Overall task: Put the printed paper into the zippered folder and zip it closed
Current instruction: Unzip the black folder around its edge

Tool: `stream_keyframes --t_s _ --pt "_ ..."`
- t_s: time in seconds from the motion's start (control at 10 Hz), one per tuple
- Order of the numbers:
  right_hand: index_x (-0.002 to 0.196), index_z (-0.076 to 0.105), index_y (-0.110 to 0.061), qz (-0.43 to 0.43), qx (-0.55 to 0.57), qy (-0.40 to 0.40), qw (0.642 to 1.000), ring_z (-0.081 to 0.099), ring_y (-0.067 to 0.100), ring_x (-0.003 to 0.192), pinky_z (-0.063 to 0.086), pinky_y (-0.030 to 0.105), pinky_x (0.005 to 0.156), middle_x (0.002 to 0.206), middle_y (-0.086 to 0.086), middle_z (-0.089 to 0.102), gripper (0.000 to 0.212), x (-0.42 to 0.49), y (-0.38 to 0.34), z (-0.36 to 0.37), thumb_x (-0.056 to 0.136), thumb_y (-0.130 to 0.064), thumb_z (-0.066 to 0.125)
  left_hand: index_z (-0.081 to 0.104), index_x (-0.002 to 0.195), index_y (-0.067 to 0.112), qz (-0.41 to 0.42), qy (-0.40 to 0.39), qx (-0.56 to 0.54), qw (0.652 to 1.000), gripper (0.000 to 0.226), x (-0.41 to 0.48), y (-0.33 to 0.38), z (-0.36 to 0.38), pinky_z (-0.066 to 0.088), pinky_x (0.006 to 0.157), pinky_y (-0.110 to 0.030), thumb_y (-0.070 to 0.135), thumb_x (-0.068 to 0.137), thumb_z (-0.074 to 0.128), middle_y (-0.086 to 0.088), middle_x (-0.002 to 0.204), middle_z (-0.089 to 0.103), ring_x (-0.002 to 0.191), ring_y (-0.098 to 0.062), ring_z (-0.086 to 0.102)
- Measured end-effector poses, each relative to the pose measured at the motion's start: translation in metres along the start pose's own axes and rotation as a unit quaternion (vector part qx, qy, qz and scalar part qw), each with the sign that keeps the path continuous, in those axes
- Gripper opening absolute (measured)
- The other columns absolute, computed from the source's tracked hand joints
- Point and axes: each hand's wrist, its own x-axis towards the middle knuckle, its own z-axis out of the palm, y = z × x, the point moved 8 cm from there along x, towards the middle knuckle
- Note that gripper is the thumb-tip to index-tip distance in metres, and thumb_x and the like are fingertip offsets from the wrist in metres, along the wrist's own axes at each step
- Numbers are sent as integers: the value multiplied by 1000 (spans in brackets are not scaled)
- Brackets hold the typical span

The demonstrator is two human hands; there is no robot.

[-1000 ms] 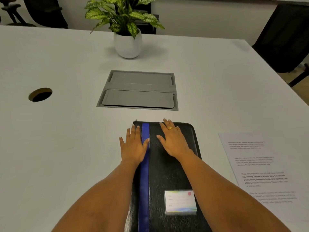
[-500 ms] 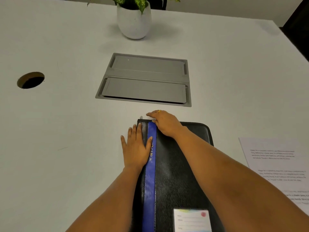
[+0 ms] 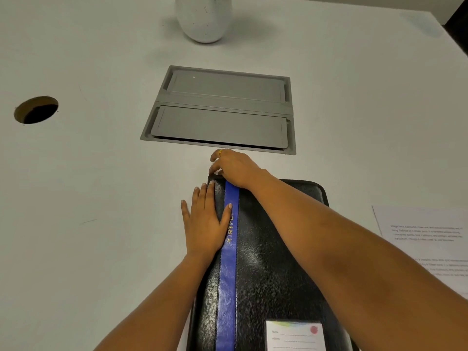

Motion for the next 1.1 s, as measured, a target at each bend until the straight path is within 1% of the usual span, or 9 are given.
stream_keyframes --t_s 0.1,0.3,0.4,0.5,0.6,0.7,0.8,1.0,1.1 --pt "112 66 -16 -5 -1 -1 1000 55 23 112 49 35 95 128 6 55 29 5 3 3 89 -6 52 13 149 23 0 3 -1 1000 82 0 0 -1 0 117 -43 64 78 6 -2 155 23 145 -17 12" --pt "107 67 -14 -22 14 -10 1000 55 21 106 47 34 92 117 6 59 23 4 4 1 92 -17 49 14 148 23 1 6 17 1000 80 -1 1 -1 2 117 -43 62 80 7 -1 155 24 145 -17 14" --pt "107 67 -13 -37 3 -21 999 56 21 101 47 33 88 110 7 61 24 2 4 0 93 -18 47 13 148 23 0 8 23 1000 79 -1 1 0 1 117 -42 63 80 7 0 155 24 145 -16 14" --pt "105 67 -10 -47 -5 -29 998 58 23 96 49 35 86 105 9 63 24 -3 7 -1 93 -12 46 12 149 23 -1 6 34 999 79 -1 0 1 1 117 -41 63 80 6 1 155 22 145 -15 12" --pt "103 68 -8 -48 -4 -27 998 58 24 94 49 37 85 102 10 64 24 -12 15 -2 92 -11 47 13 149 22 -2 5 42 999 80 -2 1 1 3 117 -42 62 80 5 1 156 21 145 -16 12" --pt "103 68 -6 -47 0 -19 999 58 24 96 48 35 85 103 11 64 24 -19 22 -3 92 -10 47 13 149 21 -3 6 42 999 81 -2 3 -1 4 117 -42 63 79 5 1 155 22 145 -16 13" --pt "104 68 -6 -51 -12 -29 998 57 24 99 47 34 86 107 11 64 24 -25 30 -6 91 -9 48 13 149 22 -4 4 42 999 82 -2 3 -1 4 117 -42 64 78 4 0 155 22 145 -16 13" --pt "103 68 -7 -32 -12 -26 999 57 23 100 44 30 84 108 10 65 22 -49 59 -10 92 -9 49 13 149 23 -5 2 48 999 83 -2 2 -1 3 117 -41 65 78 4 1 155 22 145 -16 13" --pt "104 68 -6 -17 -13 -21 1000 57 22 101 44 29 86 109 9 65 22 -63 74 -15 92 -9 50 13 149 22 -5 2 47 999 83 -3 3 -1 3 117 -41 65 78 4 1 155 22 145 -16 13"
